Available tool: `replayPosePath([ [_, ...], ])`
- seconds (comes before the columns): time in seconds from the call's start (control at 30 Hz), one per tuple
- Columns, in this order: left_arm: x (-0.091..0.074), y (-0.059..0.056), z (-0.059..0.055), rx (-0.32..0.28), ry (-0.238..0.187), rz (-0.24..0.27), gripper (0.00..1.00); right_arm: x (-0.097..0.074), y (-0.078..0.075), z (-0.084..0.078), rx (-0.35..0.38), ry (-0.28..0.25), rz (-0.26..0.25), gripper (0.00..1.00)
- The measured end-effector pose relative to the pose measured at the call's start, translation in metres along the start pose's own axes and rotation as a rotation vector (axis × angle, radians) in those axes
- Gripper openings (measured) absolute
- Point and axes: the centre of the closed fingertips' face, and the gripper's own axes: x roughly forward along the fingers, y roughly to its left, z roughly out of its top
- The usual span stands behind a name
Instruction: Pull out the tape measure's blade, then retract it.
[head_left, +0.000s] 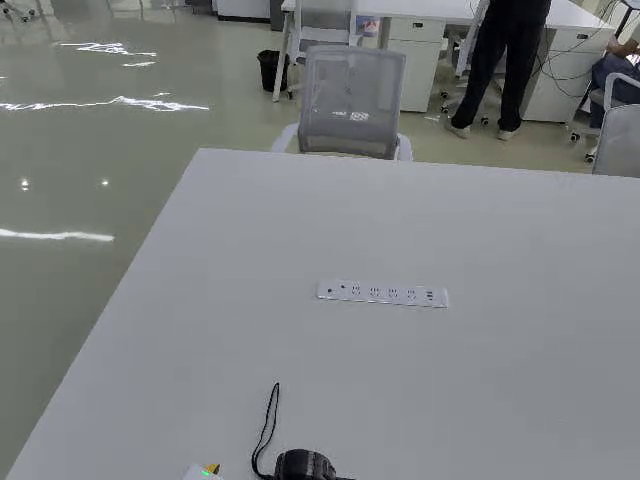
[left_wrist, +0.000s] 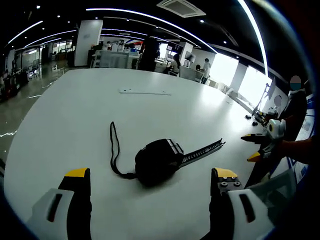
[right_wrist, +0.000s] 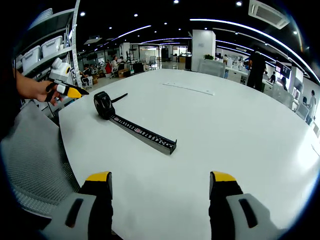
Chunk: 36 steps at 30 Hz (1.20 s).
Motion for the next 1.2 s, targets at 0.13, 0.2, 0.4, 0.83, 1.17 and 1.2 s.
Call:
replayPosePath([
  [0.13, 0.006, -0.004, 0.001, 0.013, -0.002, 0.025, 0.99, 0.007, -0.001, -0.001, -0.012, 0.016, 0.012, 0.79],
  [0.2, 0.009, -0.008, 0.003, 0.02, -0.008, 0.029, 0.99, 0.011, -0.002, -0.001, -0.018, 0.022, 0.019, 0.78],
  [0.4, 0.021, -0.018, 0.004, 0.029, -0.012, 0.025, 0.99, 0.024, -0.008, 0.004, -0.062, 0.05, 0.05, 0.76],
  [0.83, 0.044, -0.02, 0.004, -0.025, -0.015, 0.086, 0.98, 0.047, -0.016, 0.026, -0.168, 0.091, 0.132, 0.65],
  [1.17, 0.054, -0.01, 0.001, -0.053, 0.004, 0.127, 0.93, 0.066, -0.02, 0.035, -0.277, 0.144, 0.209, 0.54],
  [1.2, 0.054, -0.01, 0.002, -0.053, 0.004, 0.127, 0.93, 0.068, -0.02, 0.035, -0.288, 0.149, 0.215, 0.53],
])
